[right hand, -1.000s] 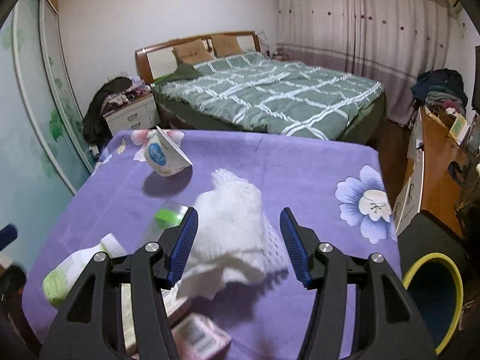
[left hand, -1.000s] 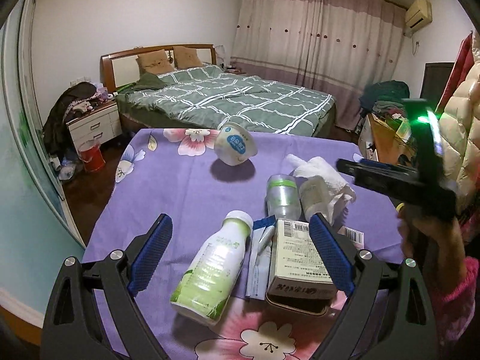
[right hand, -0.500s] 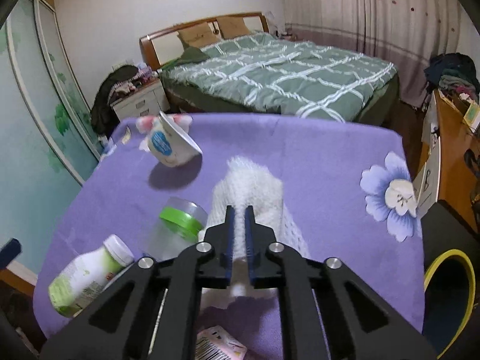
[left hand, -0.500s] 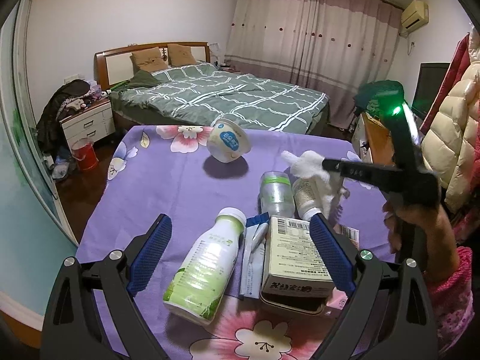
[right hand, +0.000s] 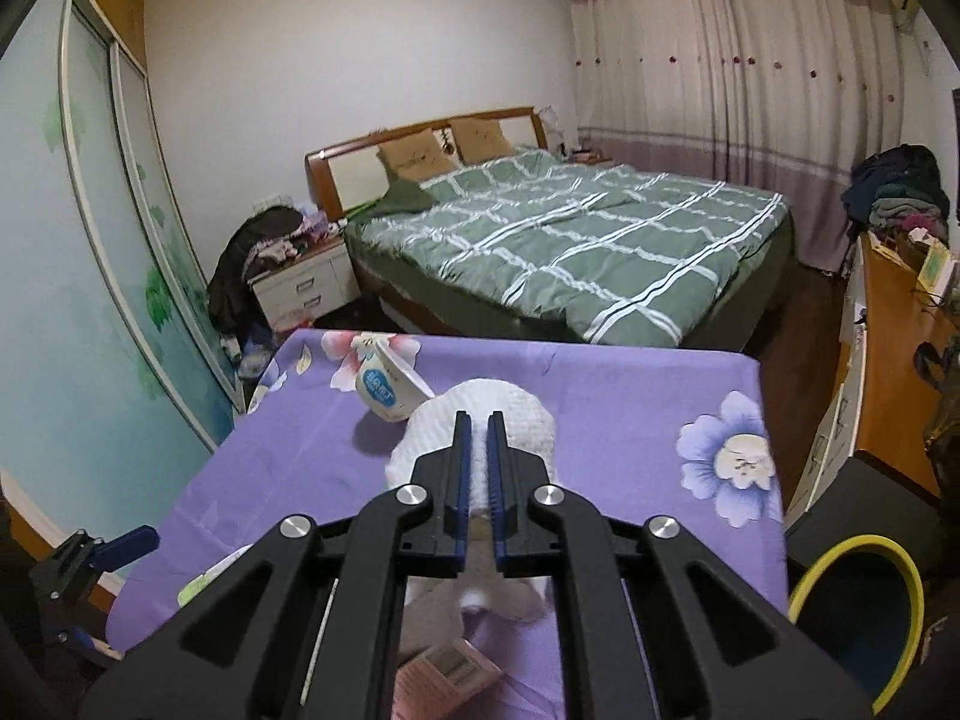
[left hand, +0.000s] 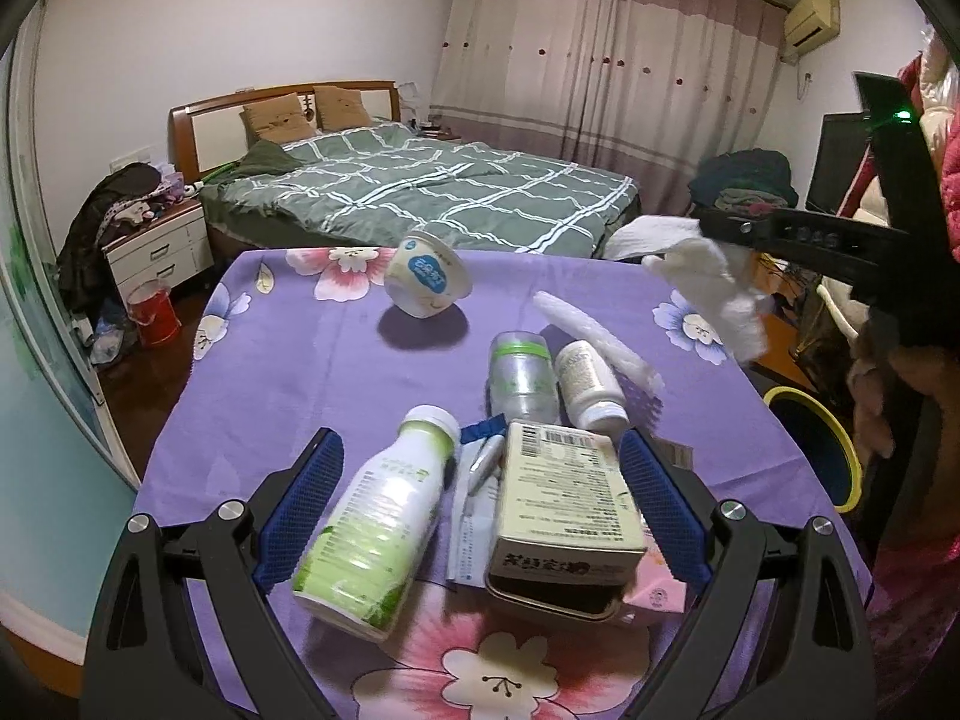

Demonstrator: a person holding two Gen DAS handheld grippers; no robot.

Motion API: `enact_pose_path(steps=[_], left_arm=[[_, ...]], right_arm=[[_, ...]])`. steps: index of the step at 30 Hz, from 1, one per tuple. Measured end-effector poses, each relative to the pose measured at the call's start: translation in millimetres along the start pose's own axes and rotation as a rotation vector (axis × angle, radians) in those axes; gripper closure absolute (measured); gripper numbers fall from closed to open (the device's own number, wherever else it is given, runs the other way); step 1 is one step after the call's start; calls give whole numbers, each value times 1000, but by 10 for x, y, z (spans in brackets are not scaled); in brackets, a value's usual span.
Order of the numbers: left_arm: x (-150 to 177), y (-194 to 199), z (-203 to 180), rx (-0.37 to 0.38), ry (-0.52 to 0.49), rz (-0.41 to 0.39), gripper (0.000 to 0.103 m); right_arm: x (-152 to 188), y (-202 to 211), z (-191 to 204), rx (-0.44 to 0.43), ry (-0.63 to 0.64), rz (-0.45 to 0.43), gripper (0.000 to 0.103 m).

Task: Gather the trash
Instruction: 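Lift the tissue with the right tool and carry it over the bin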

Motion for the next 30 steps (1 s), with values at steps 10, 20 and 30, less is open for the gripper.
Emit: enact_pose_path(steps=[10,20,30], left_arm=[[107,-72,-269,26,-40,24,11],[147,-90,-542,50,-66,24,11],[102,-13,-433,38,-60,12,11]], right_arm=[[609,457,-692,127,-133,5,97],[1060,328,-905,138,-152,102,67],[1576,-506,-644,134,-135,320,47]])
Point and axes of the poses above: each gripper's, at about its wrist camera, not at the fingertips, and y roughly against the way its jaws point, z to its left, x to its underside, the point moved 8 cm from there along -y, roughly the way its jaws point, and after that the axes turned 15 degrees about y, right-handed, at the moved point
